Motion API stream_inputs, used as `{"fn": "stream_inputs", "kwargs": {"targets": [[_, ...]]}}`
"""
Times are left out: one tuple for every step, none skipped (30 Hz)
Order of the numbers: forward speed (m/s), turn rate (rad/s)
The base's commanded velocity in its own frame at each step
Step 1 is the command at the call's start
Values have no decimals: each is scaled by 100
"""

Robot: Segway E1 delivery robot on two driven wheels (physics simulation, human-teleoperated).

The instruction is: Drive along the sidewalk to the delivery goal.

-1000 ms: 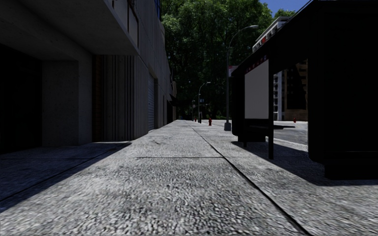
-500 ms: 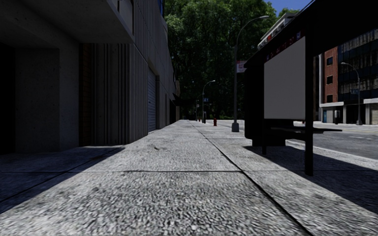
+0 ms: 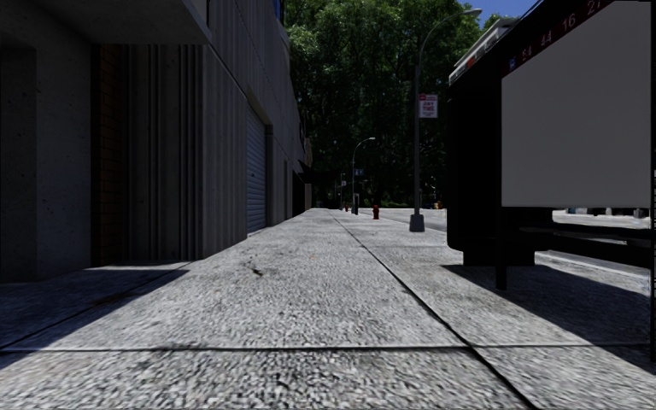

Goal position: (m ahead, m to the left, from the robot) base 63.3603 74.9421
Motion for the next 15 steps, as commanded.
{"fn": "stream_inputs", "kwargs": {"targets": [[200, 0], [200, 0], [200, 0], [200, 0], [200, 0], [200, 0], [200, 0], [200, 0], [200, 0], [200, 0], [200, 0], [200, 0], [200, 0], [200, 0], [200, 0]]}}
